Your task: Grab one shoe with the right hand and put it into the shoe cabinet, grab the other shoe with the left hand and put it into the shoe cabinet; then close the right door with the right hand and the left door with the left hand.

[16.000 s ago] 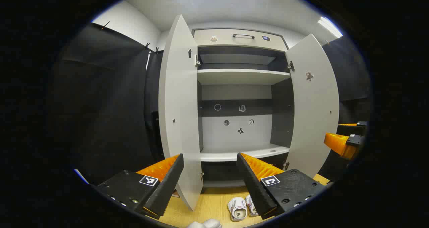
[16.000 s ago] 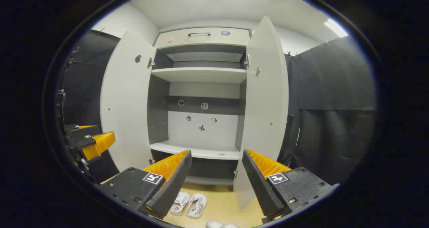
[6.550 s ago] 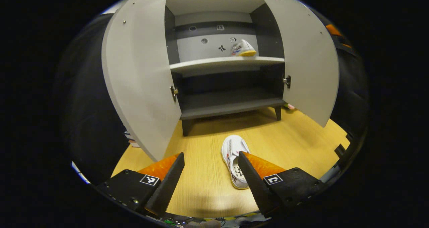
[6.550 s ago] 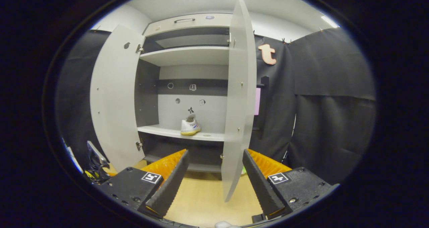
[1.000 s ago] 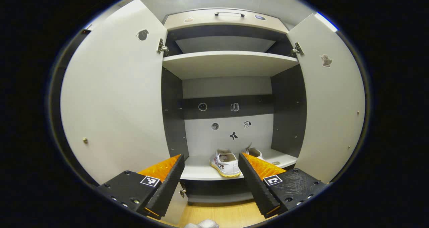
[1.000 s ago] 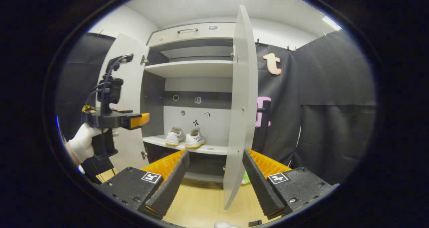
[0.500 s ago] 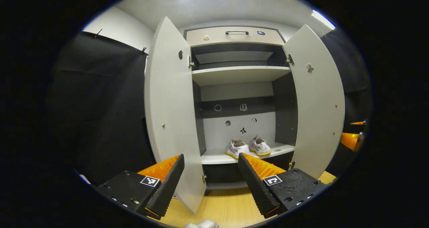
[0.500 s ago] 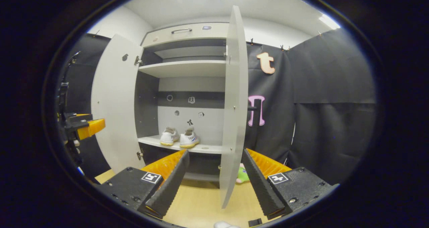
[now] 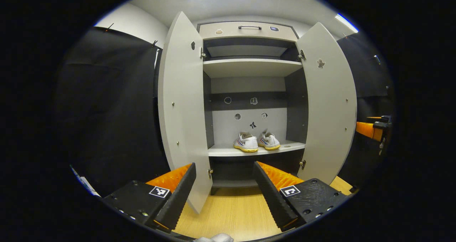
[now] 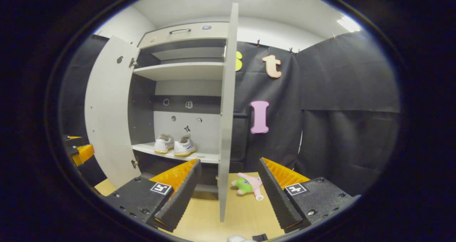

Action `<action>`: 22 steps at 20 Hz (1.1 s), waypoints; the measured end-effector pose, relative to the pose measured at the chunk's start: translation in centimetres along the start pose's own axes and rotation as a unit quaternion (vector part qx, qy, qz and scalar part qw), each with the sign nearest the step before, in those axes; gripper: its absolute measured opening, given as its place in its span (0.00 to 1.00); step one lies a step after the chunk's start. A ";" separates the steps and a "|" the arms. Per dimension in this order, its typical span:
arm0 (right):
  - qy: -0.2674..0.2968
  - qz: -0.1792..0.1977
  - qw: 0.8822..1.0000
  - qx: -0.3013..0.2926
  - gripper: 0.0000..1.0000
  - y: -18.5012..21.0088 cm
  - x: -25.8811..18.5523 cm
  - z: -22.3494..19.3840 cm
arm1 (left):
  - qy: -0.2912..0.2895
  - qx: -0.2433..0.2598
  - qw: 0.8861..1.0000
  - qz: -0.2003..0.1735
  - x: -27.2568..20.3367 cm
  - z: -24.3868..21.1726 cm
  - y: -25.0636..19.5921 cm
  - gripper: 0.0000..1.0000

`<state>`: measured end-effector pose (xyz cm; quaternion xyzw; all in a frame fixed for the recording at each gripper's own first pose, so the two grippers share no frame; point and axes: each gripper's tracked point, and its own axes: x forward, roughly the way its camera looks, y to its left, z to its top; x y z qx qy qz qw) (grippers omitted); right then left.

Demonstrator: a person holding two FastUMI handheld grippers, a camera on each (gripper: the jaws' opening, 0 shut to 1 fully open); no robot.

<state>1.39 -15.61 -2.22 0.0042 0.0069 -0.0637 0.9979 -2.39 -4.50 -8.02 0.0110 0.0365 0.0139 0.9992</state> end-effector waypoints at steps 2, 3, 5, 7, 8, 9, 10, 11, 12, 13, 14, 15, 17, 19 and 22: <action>-0.012 -0.027 1.000 -0.002 1.00 -2.8 0.7 1.0 | -0.003 0.004 1.000 0.000 0.2 0.3 -0.4 0.96; -0.016 -0.038 0.999 -0.001 1.00 -4.1 1.3 1.4 | -0.005 0.007 1.000 0.000 0.3 0.4 -0.6 0.96; -0.018 -0.065 0.998 0.003 1.00 -6.7 2.2 1.9 | -0.008 0.009 1.000 0.003 0.5 0.5 -0.7 0.96; -0.013 -0.073 0.997 0.011 1.00 -8.1 3.6 1.9 | -0.007 0.009 1.000 0.006 0.7 0.5 -0.9 0.96; -0.004 -0.067 0.998 0.016 1.00 -8.2 4.3 1.6 | -0.006 0.008 1.000 0.006 0.8 0.5 -1.0 0.96; 0.004 -0.059 0.998 0.020 1.00 -8.0 5.0 1.3 | -0.004 0.007 1.000 0.007 0.8 0.4 -1.0 0.96; 0.010 -0.050 0.998 0.021 1.00 -7.9 5.8 1.0 | -0.003 0.006 1.000 0.009 0.9 0.4 -1.0 0.96; 0.012 -0.043 0.999 0.020 1.00 -7.8 6.4 0.9 | -0.002 0.005 1.000 0.010 0.9 0.3 -1.1 0.96; 0.011 -0.038 0.999 0.017 1.00 -7.6 6.7 1.0 | -0.002 0.005 1.000 0.011 0.9 0.3 -1.0 0.96; 0.010 -0.033 0.999 0.013 1.00 -7.2 7.0 1.2 | -0.001 0.006 1.000 0.013 0.9 0.3 -1.0 0.96; 0.011 -0.030 0.999 0.006 1.00 -7.0 7.0 1.3 | 0.000 0.007 1.000 0.015 0.9 0.2 -0.9 0.96; 0.012 -0.017 1.000 0.001 0.96 -6.3 7.0 1.3 | 0.001 0.008 1.000 0.015 1.0 0.1 -0.9 0.96; 0.014 -0.010 1.000 -0.001 0.87 -5.5 7.2 1.6 | 0.003 0.006 1.000 0.017 0.9 -0.1 -0.7 0.96; 0.014 -0.004 1.000 0.000 0.82 -4.7 7.1 1.5 | 0.006 0.006 1.000 0.024 0.8 -0.5 -0.1 0.96; 0.012 0.007 1.000 0.010 0.87 -3.0 6.8 1.4 | 0.016 0.006 0.999 0.033 0.6 -1.2 1.3 0.96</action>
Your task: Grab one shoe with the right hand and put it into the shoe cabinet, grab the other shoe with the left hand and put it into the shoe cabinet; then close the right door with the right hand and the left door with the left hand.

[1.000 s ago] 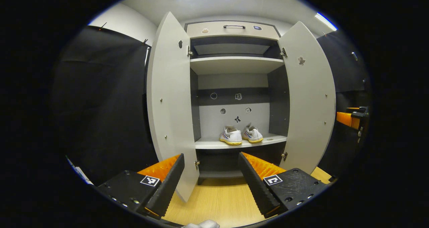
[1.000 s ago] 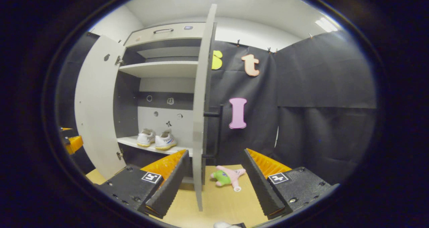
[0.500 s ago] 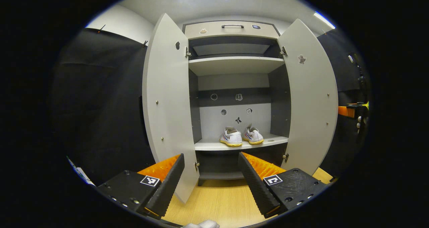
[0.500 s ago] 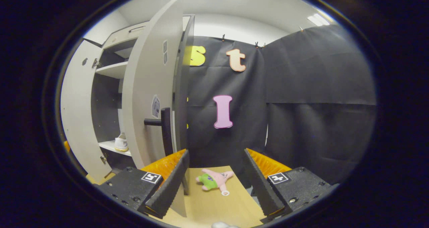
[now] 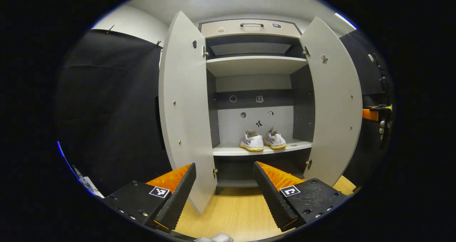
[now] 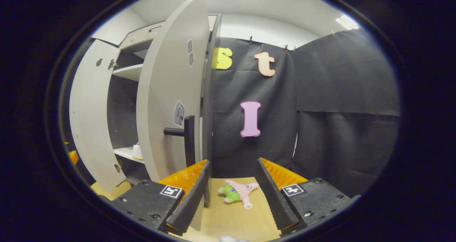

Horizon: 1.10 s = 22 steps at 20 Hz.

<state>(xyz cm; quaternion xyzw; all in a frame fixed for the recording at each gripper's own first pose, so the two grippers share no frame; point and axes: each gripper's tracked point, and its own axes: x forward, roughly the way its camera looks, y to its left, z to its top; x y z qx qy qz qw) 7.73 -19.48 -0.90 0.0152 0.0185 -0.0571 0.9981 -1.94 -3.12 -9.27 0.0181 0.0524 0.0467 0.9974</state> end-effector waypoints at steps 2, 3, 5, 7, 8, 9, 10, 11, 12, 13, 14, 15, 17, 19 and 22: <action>0.000 0.017 1.000 0.001 0.87 2.2 -0.2 0.0 | 0.003 -0.003 1.000 0.009 -0.2 -0.3 1.0 0.96; 0.000 0.031 1.000 -0.001 0.87 3.7 -0.1 0.0 | 0.005 -0.005 1.000 0.013 -0.4 -0.5 1.5 0.96; 0.000 0.056 0.998 -0.003 0.87 6.7 -0.1 0.0 | 0.011 -0.005 1.000 0.020 -0.8 -0.9 2.5 0.96; 0.000 0.080 0.997 -0.003 0.87 9.9 0.5 0.1 | 0.014 -0.004 1.000 0.026 -1.1 -1.0 3.4 0.96; -0.003 0.094 0.996 -0.005 0.88 11.6 0.8 0.2 | 0.014 -0.004 0.999 0.032 -1.2 -1.1 4.0 0.96; -0.007 0.112 0.994 -0.004 0.88 13.5 1.2 0.4 | 0.015 -0.004 0.999 0.036 -1.5 -1.1 4.5 0.96; -0.006 0.135 0.991 -0.004 0.87 15.6 1.5 0.3 | 0.016 -0.005 0.999 0.039 -1.8 -1.1 5.0 0.96; -0.002 0.155 0.988 -0.008 0.94 17.6 1.7 0.3 | 0.018 -0.004 0.999 0.043 -2.0 -1.2 5.5 0.96; 0.000 0.162 0.987 -0.013 0.90 18.8 2.1 0.2 | 0.019 -0.003 0.999 0.047 -2.2 -1.3 6.0 0.96; -0.006 0.162 0.987 -0.015 0.99 19.2 1.9 0.6 | 0.019 -0.002 0.999 0.051 -2.3 -1.3 6.6 0.96; -0.013 0.161 0.987 -0.016 0.99 19.2 1.8 1.1 | 0.018 -0.003 0.998 0.054 -2.4 -1.3 7.1 0.96; -0.018 0.159 0.987 -0.016 0.99 19.1 1.5 1.4 | 0.017 -0.004 0.998 0.057 -2.6 -1.2 7.5 0.96; -0.017 0.155 0.988 -0.015 0.99 19.4 1.3 1.5 | 0.017 -0.007 0.998 0.061 -2.4 -1.3 8.4 0.96; -0.009 0.153 0.988 -0.013 0.99 19.7 0.7 1.1 | 0.017 -0.011 0.998 0.062 -2.3 -1.4 9.1 0.96; -0.006 0.147 0.989 -0.014 0.99 19.5 -0.8 0.7 | 0.016 -0.013 0.998 0.062 -2.2 -1.5 10.0 0.96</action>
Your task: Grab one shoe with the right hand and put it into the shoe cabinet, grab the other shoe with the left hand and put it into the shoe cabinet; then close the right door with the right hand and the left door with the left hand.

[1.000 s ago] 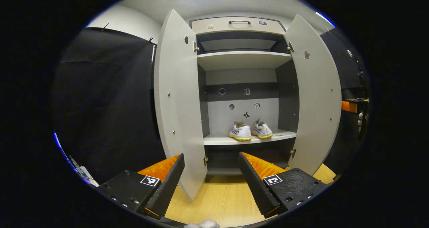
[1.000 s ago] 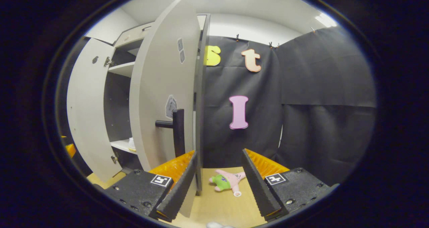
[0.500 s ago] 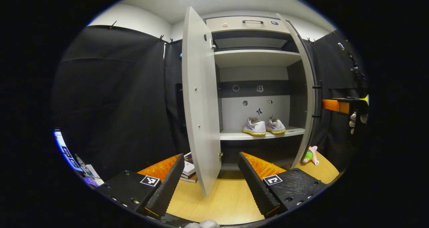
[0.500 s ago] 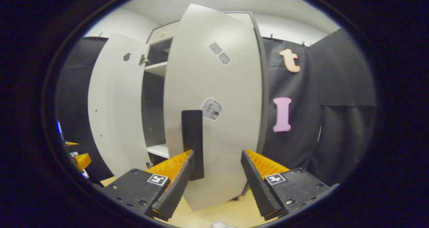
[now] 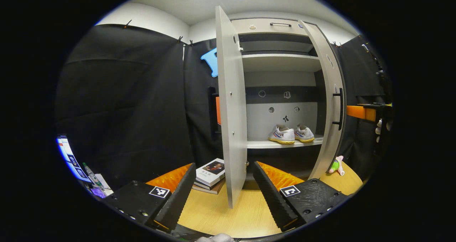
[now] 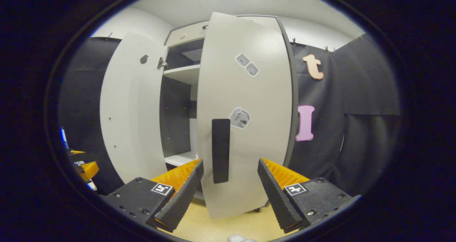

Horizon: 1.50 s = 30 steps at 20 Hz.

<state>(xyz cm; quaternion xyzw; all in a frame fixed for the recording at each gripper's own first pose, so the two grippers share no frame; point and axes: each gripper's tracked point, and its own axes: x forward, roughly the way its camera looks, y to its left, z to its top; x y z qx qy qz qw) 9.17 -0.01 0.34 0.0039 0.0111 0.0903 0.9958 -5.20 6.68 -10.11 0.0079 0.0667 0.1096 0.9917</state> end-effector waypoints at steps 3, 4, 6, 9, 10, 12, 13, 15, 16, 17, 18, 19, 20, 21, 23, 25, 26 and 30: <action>0.012 -0.002 1.000 -0.006 0.99 0.8 -1.2 -1.3 | -0.003 0.001 1.000 0.003 1.2 0.0 1.9 0.96; 0.015 -0.004 1.000 -0.007 0.99 1.1 -1.8 -1.8 | -0.002 0.001 1.000 0.004 1.6 -0.1 2.4 0.96; 0.025 -0.008 1.000 -0.006 0.99 1.5 -3.0 -3.1 | -0.004 0.004 1.000 0.007 2.6 0.1 3.8 0.96; 0.045 -0.016 0.999 -0.002 0.99 2.0 -4.7 -5.1 | -0.011 0.009 1.000 0.018 5.0 0.8 6.6 0.96; 0.053 -0.018 0.998 0.003 0.99 2.2 -5.1 -5.8 | -0.013 0.005 1.000 0.019 6.0 1.2 7.4 0.96; 0.063 -0.024 0.998 0.009 0.99 2.5 -6.2 -6.7 | -0.021 0.002 0.999 0.025 8.1 2.2 8.9 0.96; 0.066 -0.029 0.997 0.009 0.99 2.5 -6.7 -6.9 | -0.026 0.005 0.999 0.029 9.4 2.4 9.4 0.96; 0.070 -0.039 0.997 0.008 0.99 2.3 -7.6 -7.3 | -0.034 0.009 0.999 0.033 11.3 3.4 10.4 0.96; 0.072 -0.045 0.996 0.008 0.99 2.2 -7.9 -7.5 | -0.041 0.009 0.998 0.036 12.3 4.0 10.9 0.96; 0.074 -0.049 0.996 0.009 0.99 2.1 -8.3 -7.6 | -0.041 0.002 0.998 0.039 13.3 4.2 11.2 0.96; 0.077 -0.054 0.996 0.009 0.99 1.8 -8.5 -7.8 | -0.043 -0.008 0.998 0.036 14.1 4.6 11.1 0.96; 0.079 -0.059 0.995 0.009 1.00 1.6 -8.8 -7.9 | -0.044 -0.013 0.998 0.033 14.8 4.7 10.9 0.96; 0.082 -0.063 0.995 0.010 0.99 1.4 -9.0 -8.0 | -0.046 -0.012 0.998 0.031 15.3 4.9 10.7 0.96; 0.084 -0.066 0.994 0.011 0.99 1.4 -9.2 -8.2 | -0.047 -0.005 0.998 0.029 15.6 5.0 10.4 0.96; 0.086 -0.070 0.994 0.014 0.99 1.1 -9.4 -8.3 | -0.057 0.011 0.998 0.031 15.4 5.4 10.4 0.93; 0.088 -0.074 0.993 0.017 0.99 0.8 -9.5 -8.5 | -0.063 0.012 0.997 0.030 15.5 5.5 10.4 0.90; 0.090 -0.074 0.993 0.020 0.99 0.8 -9.5 -8.7 | -0.062 0.009 0.998 0.026 15.7 5.4 10.1 0.90; 0.097 -0.072 0.992 0.023 0.99 0.7 -9.3 -9.2 | -0.072 0.022 0.997 0.026 15.4 5.7 9.3 0.84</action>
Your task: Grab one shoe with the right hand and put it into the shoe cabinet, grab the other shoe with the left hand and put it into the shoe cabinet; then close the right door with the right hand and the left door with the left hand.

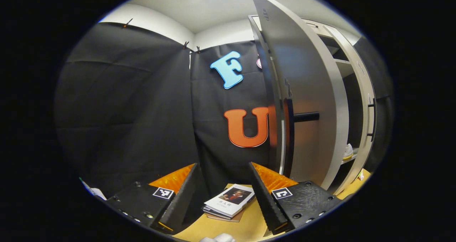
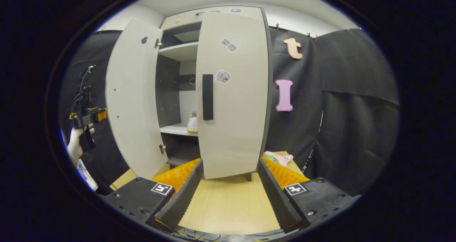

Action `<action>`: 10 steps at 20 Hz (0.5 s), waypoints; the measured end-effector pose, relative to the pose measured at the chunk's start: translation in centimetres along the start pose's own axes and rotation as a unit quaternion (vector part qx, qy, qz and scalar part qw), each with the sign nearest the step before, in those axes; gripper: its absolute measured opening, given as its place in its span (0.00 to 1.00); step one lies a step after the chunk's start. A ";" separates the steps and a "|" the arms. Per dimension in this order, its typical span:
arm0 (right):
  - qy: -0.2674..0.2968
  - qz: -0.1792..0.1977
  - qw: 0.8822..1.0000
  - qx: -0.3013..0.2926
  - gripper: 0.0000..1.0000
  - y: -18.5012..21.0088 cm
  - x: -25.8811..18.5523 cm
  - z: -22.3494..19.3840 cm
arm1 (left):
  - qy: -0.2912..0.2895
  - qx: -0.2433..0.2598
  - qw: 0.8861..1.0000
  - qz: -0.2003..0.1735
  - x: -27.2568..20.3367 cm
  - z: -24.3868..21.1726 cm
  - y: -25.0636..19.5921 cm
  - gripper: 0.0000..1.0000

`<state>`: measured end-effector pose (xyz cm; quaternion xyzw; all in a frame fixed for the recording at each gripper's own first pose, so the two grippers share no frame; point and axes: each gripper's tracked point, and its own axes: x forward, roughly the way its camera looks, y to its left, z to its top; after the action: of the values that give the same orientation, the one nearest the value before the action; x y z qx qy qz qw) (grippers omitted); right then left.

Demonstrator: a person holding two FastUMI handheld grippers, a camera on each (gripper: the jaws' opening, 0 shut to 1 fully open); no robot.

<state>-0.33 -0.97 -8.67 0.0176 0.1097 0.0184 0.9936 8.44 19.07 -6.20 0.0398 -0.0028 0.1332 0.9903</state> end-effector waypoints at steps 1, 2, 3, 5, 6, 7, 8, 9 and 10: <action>0.000 0.001 1.000 0.000 0.99 0.0 0.0 -0.1 | 0.001 -0.002 1.000 0.000 -0.2 0.0 -0.3 0.83; 0.002 0.004 1.000 0.000 1.00 0.1 0.1 -0.1 | 0.002 -0.009 1.000 -0.003 -0.3 -0.1 -0.7 0.83; 0.004 0.008 1.000 0.000 0.99 0.3 0.1 -0.1 | 0.004 -0.016 1.000 -0.007 -0.4 -0.1 -1.1 0.83; 0.002 0.013 1.000 -0.002 0.99 0.4 0.1 0.0 | 0.002 -0.015 1.000 -0.011 -0.8 0.0 -1.9 0.83; 0.001 0.014 1.000 -0.003 0.99 0.4 0.1 0.0 | 0.001 -0.014 1.000 -0.013 -0.9 0.1 -2.3 0.83; 0.002 0.016 1.000 -0.005 0.99 0.4 0.2 0.1 | 0.001 -0.016 1.000 -0.018 -1.1 0.1 -2.9 0.83; 0.003 0.017 1.000 -0.006 0.99 0.3 0.2 0.0 | 0.002 -0.019 1.000 -0.024 -1.1 0.1 -3.6 0.83; 0.003 0.018 1.000 -0.005 0.99 0.2 0.3 -0.1 | 0.001 -0.020 0.999 -0.031 -1.3 0.3 -4.4 0.83; 0.004 0.020 1.000 -0.004 0.99 0.1 0.2 -0.1 | -0.001 -0.019 0.999 -0.037 -1.5 0.4 -5.3 0.83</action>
<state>-0.10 -0.89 -8.81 0.0153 0.1130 0.0385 0.9927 8.36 13.53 -6.24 0.0207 -0.0045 0.0962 0.9951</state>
